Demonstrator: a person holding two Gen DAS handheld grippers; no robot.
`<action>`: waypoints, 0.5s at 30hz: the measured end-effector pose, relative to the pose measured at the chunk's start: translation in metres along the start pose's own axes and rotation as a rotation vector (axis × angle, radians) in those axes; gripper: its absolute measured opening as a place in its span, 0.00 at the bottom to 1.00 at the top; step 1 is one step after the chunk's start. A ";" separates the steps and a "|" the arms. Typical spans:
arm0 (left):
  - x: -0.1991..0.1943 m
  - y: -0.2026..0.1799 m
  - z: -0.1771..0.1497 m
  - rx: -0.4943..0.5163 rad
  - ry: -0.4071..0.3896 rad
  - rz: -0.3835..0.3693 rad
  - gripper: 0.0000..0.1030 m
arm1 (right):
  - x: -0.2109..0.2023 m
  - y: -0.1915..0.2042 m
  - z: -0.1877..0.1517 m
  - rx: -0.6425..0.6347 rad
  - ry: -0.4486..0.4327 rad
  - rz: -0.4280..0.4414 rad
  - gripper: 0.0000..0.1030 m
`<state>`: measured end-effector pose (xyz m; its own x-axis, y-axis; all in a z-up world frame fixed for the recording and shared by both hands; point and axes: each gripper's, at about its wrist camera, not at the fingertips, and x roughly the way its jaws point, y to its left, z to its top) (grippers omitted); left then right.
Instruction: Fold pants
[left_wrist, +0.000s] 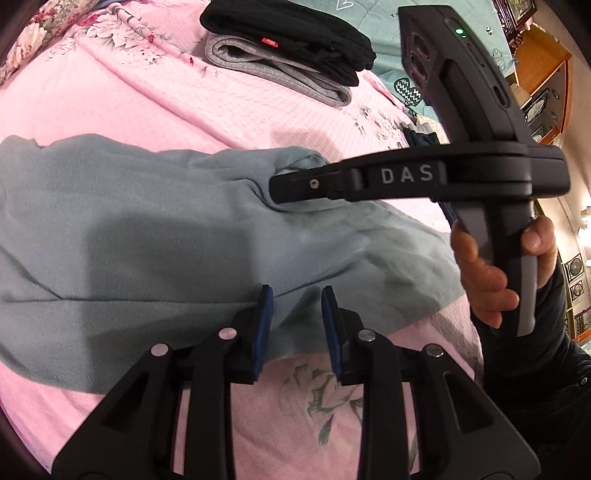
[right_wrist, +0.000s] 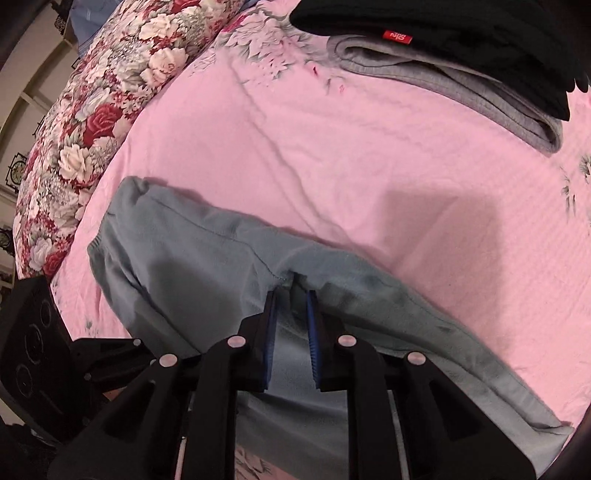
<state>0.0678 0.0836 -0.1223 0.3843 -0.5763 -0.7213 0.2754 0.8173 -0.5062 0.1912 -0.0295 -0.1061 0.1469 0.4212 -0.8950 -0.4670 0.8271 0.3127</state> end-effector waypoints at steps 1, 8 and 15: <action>0.000 0.000 0.000 0.001 0.000 0.000 0.27 | 0.001 -0.002 0.000 0.002 -0.003 0.011 0.16; 0.000 0.000 -0.001 0.000 0.002 -0.007 0.27 | 0.003 -0.023 0.016 0.103 -0.025 0.075 0.16; 0.001 0.000 -0.001 0.002 0.001 -0.006 0.27 | 0.000 -0.025 0.018 0.116 -0.018 0.110 0.25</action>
<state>0.0674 0.0835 -0.1234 0.3815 -0.5808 -0.7191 0.2791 0.8140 -0.5094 0.2187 -0.0429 -0.1082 0.1163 0.5177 -0.8476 -0.3779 0.8123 0.4443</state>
